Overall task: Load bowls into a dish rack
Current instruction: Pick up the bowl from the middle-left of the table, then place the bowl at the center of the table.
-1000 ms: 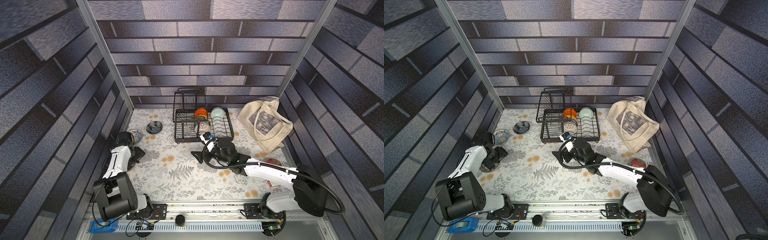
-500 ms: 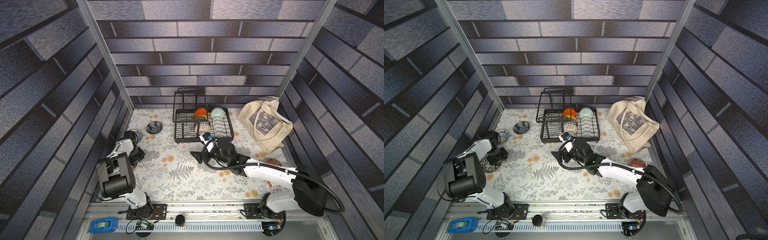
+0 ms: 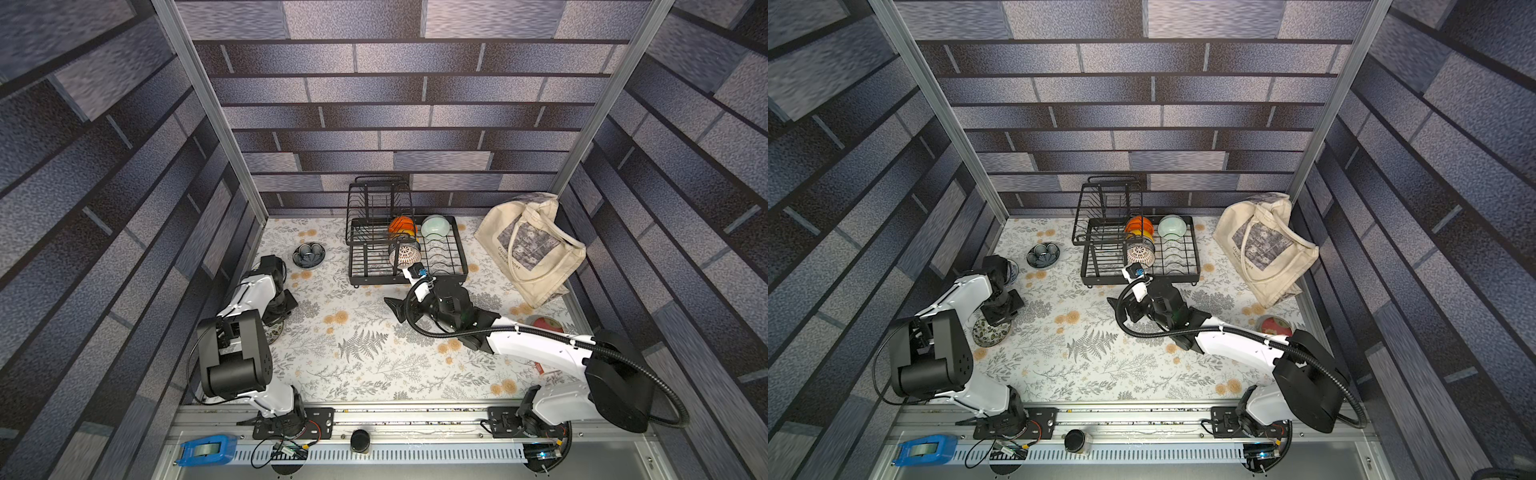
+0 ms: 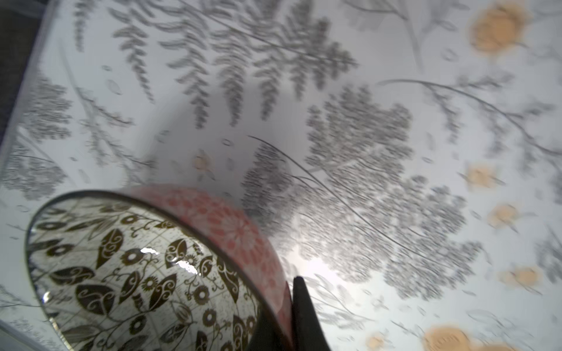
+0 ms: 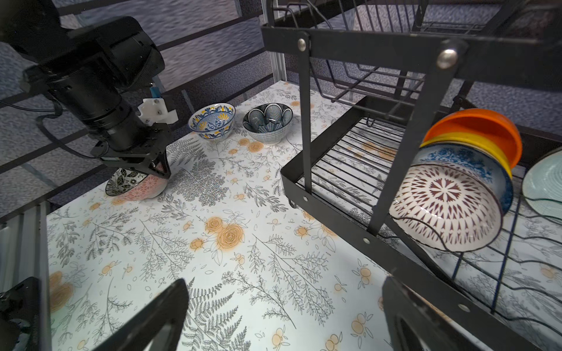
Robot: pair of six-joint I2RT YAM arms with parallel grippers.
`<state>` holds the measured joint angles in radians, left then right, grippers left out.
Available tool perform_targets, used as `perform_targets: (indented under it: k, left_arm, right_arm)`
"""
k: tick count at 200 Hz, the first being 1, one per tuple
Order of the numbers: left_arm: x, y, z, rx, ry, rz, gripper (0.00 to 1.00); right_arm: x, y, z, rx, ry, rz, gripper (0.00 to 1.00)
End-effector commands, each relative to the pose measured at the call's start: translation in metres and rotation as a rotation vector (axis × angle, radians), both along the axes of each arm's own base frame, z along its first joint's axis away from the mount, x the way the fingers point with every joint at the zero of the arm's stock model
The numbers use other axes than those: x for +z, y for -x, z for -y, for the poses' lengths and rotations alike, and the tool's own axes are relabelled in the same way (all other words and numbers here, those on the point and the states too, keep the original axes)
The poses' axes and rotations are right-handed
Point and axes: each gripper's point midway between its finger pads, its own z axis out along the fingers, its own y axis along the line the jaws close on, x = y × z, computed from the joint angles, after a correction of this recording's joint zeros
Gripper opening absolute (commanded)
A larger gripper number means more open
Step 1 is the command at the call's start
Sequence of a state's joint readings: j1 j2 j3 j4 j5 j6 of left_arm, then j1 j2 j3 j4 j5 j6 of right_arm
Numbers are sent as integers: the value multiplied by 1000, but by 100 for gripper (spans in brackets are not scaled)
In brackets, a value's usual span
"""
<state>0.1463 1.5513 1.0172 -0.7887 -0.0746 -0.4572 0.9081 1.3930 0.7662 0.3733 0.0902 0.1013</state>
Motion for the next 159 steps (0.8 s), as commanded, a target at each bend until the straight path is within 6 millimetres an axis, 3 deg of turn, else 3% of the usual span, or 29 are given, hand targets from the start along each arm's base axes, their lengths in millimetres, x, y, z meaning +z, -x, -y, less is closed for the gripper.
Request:
perform_targets:
  k: [1,26,57,110,159]
  left_arm:
    - [49,-17,45,-113,7,106,0]
    - [73,-15,76,-205,-32,137,0]
    - [86,-14,122,-312,-73,213,0]
    - [89,-17,223,-617,-203,290,0]
    - [88,-20,303,-856,-264,336,0]
  right_arm:
    - [7,-11,21,-122,71,38,100]
    - [18,-12,48,-217,132,32,100]
    - [35,-8,83,-331,122,57,100]
    - [42,1,140,-506,179,0,100]
    - [32,6,201,-660,50,-118,100]
